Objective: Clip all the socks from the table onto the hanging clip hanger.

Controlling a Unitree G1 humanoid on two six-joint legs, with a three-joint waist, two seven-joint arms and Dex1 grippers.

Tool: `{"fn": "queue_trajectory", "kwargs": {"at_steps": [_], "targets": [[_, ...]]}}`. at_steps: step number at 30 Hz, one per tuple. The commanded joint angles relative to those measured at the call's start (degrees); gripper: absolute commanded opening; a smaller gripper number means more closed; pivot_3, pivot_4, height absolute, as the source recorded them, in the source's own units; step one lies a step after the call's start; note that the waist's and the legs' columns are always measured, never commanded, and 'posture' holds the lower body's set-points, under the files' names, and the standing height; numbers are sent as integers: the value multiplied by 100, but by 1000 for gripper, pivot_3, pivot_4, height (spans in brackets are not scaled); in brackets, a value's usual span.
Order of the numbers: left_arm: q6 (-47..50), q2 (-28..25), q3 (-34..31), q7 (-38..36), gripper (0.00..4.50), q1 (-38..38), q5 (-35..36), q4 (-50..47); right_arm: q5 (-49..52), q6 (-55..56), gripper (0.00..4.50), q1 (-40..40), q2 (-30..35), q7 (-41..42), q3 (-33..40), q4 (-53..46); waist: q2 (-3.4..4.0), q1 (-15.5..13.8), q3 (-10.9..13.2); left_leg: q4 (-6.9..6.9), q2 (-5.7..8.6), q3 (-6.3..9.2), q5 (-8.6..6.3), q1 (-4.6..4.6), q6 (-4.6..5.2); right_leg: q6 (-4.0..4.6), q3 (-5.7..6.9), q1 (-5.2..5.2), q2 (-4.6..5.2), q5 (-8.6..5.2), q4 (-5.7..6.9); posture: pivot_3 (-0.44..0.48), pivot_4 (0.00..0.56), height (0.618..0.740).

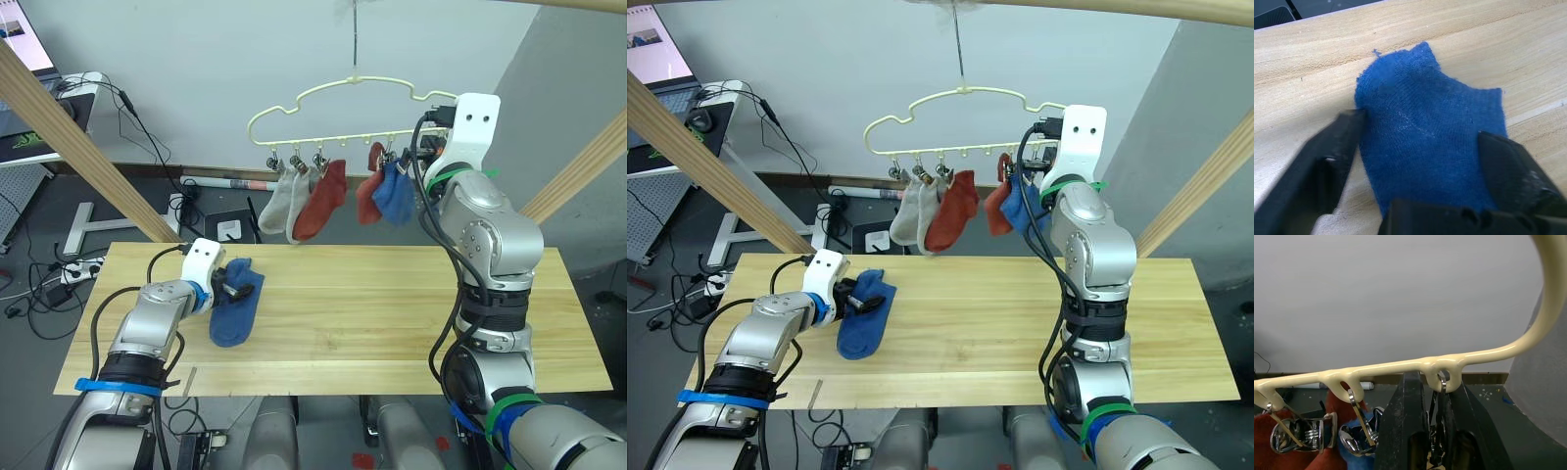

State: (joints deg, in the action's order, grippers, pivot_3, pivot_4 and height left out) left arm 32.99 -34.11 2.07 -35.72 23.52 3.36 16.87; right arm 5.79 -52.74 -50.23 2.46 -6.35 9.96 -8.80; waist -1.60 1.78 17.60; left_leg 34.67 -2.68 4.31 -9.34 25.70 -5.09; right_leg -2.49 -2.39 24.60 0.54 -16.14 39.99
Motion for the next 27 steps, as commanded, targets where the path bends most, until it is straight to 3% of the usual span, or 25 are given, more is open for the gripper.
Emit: {"fn": "queue_trajectory", "kwargs": {"at_steps": [1,10,18,27], "targets": [[118,-43,141,-17,2780,-214,-133,121,40,44,1,-31,33,-14,15,-275,0,1,0,0,0,0,0,0,0,0,0,0,0,0,0,43,300,740],[337,63,107,-278,147,-216,135,-161,45,40,1,-24,-2,-16,-1,-262,0,1,0,0,0,-1,0,0,0,0,0,0,0,0,0,48,302,740],[1188,546,-10,-1038,147,86,1273,-1516,79,-62,1,-60,-64,-35,27,-322,-1,-7,1,0,1,1,0,10,0,0,2,0,1,0,-7,40,303,740],[1718,1251,182,-861,147,1131,1792,-1913,218,-310,1,-244,-232,-86,180,-409,-1,14,1,1,2,2,0,10,0,0,3,0,0,0,-7,32,300,740]]}}
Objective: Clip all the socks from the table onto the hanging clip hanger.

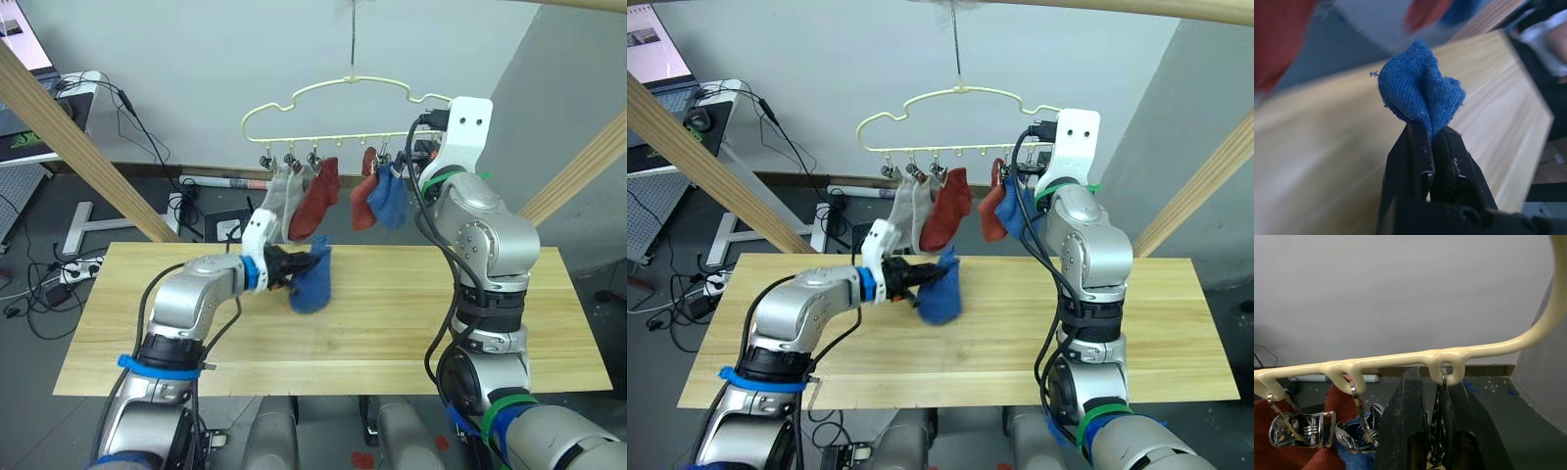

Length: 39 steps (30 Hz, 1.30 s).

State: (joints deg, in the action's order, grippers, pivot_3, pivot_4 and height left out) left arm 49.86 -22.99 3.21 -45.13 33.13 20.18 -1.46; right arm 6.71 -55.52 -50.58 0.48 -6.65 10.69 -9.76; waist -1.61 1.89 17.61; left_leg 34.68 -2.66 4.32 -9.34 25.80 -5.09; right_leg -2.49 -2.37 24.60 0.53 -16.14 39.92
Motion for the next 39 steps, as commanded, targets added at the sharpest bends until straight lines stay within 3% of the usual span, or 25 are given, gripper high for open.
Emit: {"fn": "queue_trajectory", "kwargs": {"at_steps": [1,17,39], "targets": [[41,192,77,107,147,239,127,-53,143,-56,1,-228,-44,-64,122,-319,0,4,0,0,0,-1,0,0,0,0,0,0,0,0,0,32,300,740],[-492,1394,326,402,147,1262,24,870,381,-406,1,-470,-243,-276,359,-424,0,10,0,-1,2,-1,0,3,0,0,1,1,0,0,-3,-1,296,740],[-1591,2107,302,490,147,2200,-246,2376,468,-473,1,-458,-282,-382,394,-492,0,24,0,-1,4,-1,0,5,0,-1,0,1,0,0,-7,-15,291,740]]}}
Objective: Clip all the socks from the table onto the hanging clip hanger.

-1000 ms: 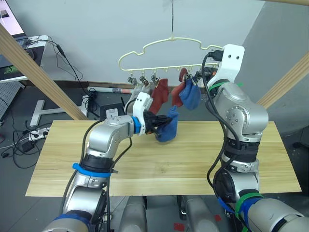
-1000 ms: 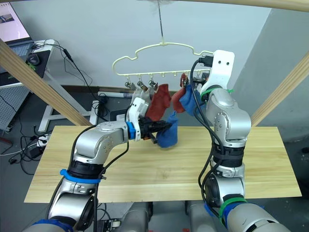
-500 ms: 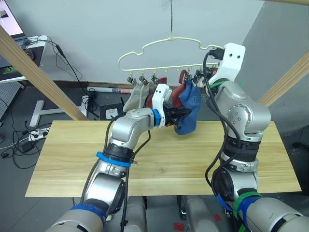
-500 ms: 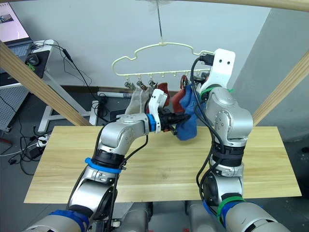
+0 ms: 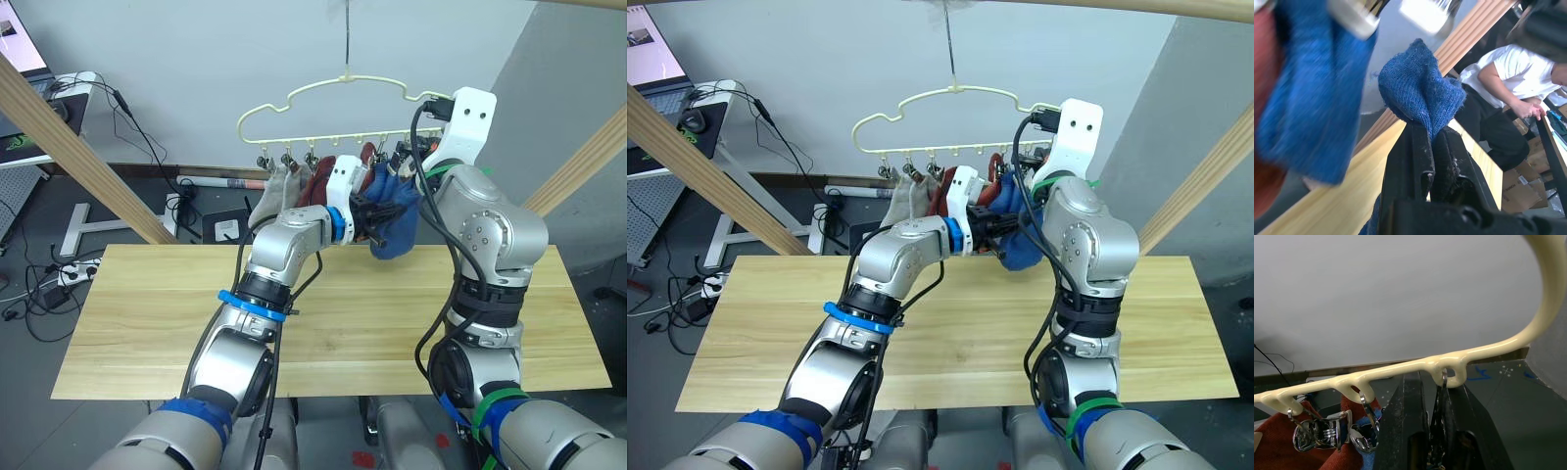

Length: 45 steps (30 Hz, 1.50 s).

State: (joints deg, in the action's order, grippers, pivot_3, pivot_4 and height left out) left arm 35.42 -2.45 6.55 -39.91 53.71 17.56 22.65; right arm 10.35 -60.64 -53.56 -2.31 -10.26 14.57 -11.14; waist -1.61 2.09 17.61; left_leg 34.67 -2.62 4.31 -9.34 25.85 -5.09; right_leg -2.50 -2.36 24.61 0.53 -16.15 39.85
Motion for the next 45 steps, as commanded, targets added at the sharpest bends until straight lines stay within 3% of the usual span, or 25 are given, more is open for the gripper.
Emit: {"fn": "queue_trajectory", "kwargs": {"at_steps": [1,25,32,35,39,45], "targets": [[-156,61,-57,-25,147,172,28,-14,100,42,1,-157,-2,-24,7,-354,0,9,0,0,0,0,0,0,0,0,0,0,0,0,0,-15,291,740],[-64,191,-363,91,147,445,168,-65,106,51,1,-115,-27,-23,9,-356,0,36,0,0,0,0,0,1,0,0,0,0,0,0,0,-11,293,740],[-81,183,-363,96,111,446,142,-50,118,28,2315,-123,-39,-27,30,-359,0,35,0,0,0,0,0,0,0,0,0,0,0,0,0,-10,292,740],[-69,175,-361,89,111,430,140,-67,117,37,2315,-123,-33,-19,27,-362,0,36,0,0,0,0,0,0,0,0,0,0,0,0,0,-10,292,740],[-3,98,-303,44,1085,365,102,-141,116,27,2348,-116,-33,-16,18,-386,0,36,0,0,0,0,0,0,0,0,0,0,0,0,0,-8,293,740],[172,-318,-5,-135,2892,-100,7,-766,231,-386,2348,336,63,190,-76,-1005,0,53,0,-2,-1,1,0,0,0,0,0,0,0,0,0,-9,291,740]]}}
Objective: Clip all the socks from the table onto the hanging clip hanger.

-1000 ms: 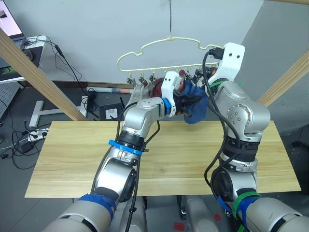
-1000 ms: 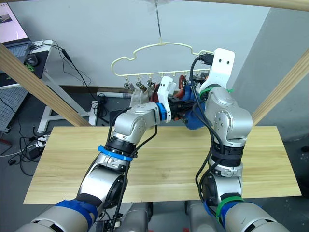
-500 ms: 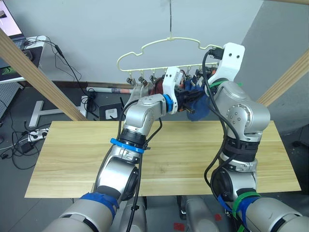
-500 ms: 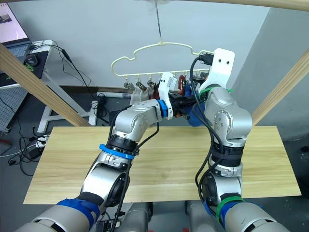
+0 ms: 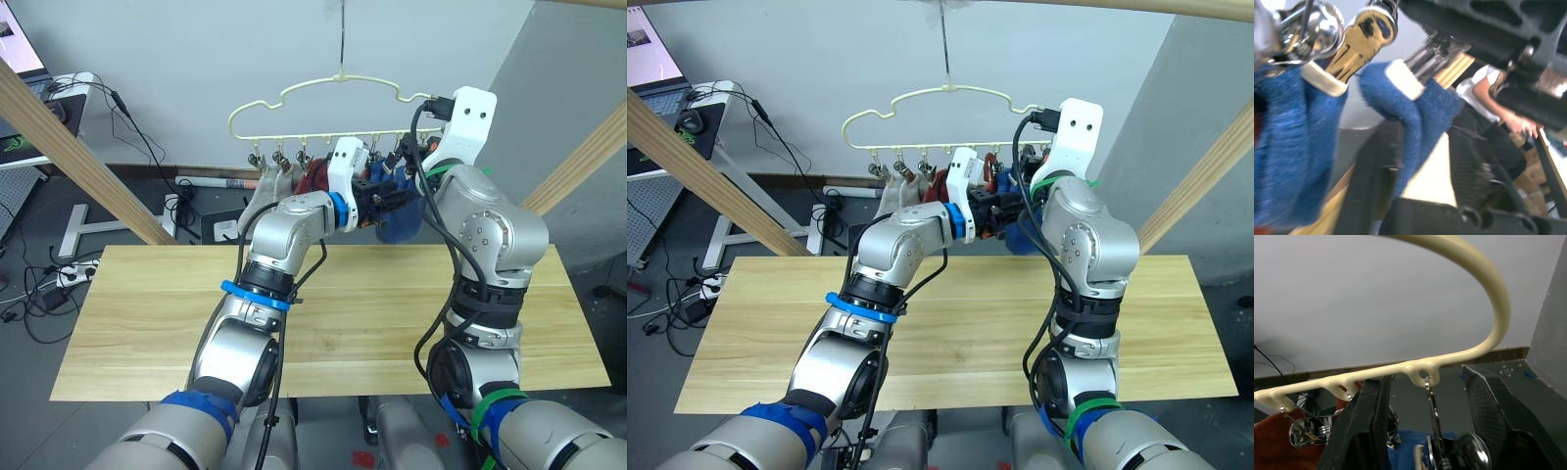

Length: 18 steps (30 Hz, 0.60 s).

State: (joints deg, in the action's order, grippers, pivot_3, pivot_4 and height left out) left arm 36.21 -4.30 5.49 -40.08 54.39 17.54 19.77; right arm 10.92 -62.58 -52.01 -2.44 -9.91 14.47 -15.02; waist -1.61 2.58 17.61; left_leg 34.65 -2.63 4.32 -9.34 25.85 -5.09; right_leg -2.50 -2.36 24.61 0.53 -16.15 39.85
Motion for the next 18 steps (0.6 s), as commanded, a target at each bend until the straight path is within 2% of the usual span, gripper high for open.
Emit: {"fn": "queue_trajectory", "kwargs": {"at_steps": [1,5,6,12,18], "targets": [[125,-244,163,-151,3182,-299,-11,-628,228,-326,2348,339,109,228,-110,-817,0,11,0,-1,0,0,0,0,0,0,1,0,0,0,0,-9,291,740],[403,-735,296,-290,4311,-1013,74,-1504,461,-914,2348,1070,246,464,-279,-1790,0,38,0,-2,-1,2,0,0,0,0,0,0,0,0,1,-14,285,740],[522,-858,260,-304,4467,-1213,151,-1763,515,-1063,2348,1271,299,522,-294,-2048,0,44,0,-2,-2,2,0,-1,0,0,0,0,0,0,2,-14,285,740],[761,-1466,-12,-261,4467,-2258,375,-2829,682,-1411,2348,2526,757,904,-420,-3219,0,43,-1,6,-2,4,1,-2,-1,-1,-1,-4,1,-1,3,-12,276,740],[32,-1965,-413,-179,4467,-3354,250,-3225,817,-981,2348,4110,1244,1393,-594,-4007,-1,31,-3,7,-3,4,0,-10,-1,-27,-3,-11,0,-16,-2,8,255,740]]}}
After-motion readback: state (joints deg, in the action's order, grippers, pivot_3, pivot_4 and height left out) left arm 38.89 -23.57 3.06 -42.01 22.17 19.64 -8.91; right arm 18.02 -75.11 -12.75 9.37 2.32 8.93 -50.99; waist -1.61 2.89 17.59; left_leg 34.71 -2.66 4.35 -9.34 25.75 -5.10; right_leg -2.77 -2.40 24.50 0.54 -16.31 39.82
